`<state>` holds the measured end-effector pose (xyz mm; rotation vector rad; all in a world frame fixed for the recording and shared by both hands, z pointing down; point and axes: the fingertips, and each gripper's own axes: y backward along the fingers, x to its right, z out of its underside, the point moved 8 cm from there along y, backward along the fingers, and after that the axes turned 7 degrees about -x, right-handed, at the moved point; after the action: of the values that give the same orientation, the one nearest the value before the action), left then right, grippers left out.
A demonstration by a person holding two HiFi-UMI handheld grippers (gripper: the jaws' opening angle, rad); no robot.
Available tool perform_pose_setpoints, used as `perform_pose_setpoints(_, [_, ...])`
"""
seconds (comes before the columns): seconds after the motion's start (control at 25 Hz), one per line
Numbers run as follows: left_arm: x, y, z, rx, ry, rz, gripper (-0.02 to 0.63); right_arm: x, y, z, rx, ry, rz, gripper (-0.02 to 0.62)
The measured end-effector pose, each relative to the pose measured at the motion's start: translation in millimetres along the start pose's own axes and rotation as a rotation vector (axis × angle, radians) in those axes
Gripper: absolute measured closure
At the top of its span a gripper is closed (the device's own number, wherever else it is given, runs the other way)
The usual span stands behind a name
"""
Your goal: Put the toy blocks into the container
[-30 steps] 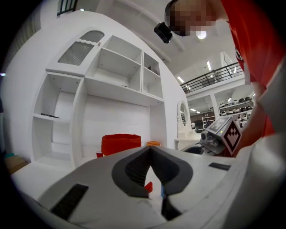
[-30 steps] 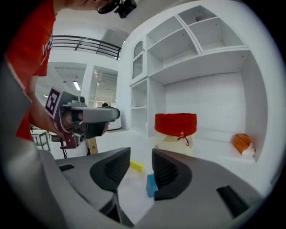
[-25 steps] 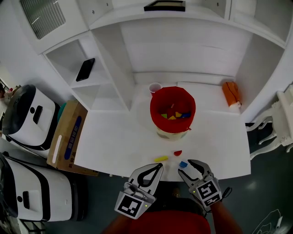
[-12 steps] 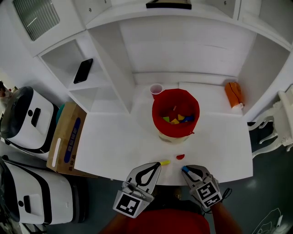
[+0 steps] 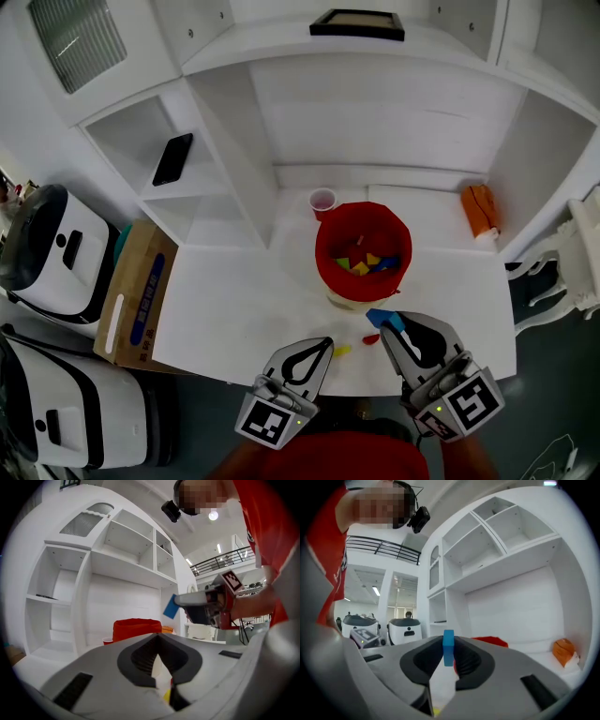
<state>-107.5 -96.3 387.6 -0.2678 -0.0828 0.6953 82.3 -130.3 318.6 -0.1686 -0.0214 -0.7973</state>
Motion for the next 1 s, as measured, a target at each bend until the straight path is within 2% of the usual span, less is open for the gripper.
perform_pose_setpoints(0.16, [-7.8, -4.8, -1.6, 0.007, -0.003, 0.002, 0.594, 23.3, -29.0, -35.3, 0.055, 0.024, 0.035, 0.522])
perform_pose_setpoints(0.4, [-14.0, -7.4, -1.1, 0.007, 0.006, 0.019, 0.594, 56.0, -78.3, -37.4, -0.030, 0.023, 0.111, 0.520])
perform_pose_setpoints(0.44, [-15.2, -7.7, -0.7, 0.008, 0.007, 0.022, 0.594, 58.7, -83.7, -35.2, -0.044, 0.013, 0.116, 0.494])
perform_pose_setpoints(0.52, [-18.0, -8.3, 0.3, 0.010, 0.008, 0.027, 0.594, 60.0, -88.6, -32.7, -0.053, -0.012, 0.107, 0.447])
perform_pose_setpoints(0.68, [-23.7, -8.7, 4.4, -0.005, 0.015, 0.028, 0.594, 48.9, -82.0, -37.7, -0.009, 0.003, 0.076, 0.449])
perform_pose_setpoints(0.84, [-23.5, -11.3, 12.3, -0.033, 0.004, 0.046, 0.592, 29.1, -64.8, -41.3, 0.044, 0.074, 0.094, 0.600])
perform_pose_setpoints(1.0, [-19.8, -15.4, 22.2, -0.065, -0.021, 0.098, 0.562, 14.2, -48.6, -33.2, 0.044, 0.088, 0.092, 0.604])
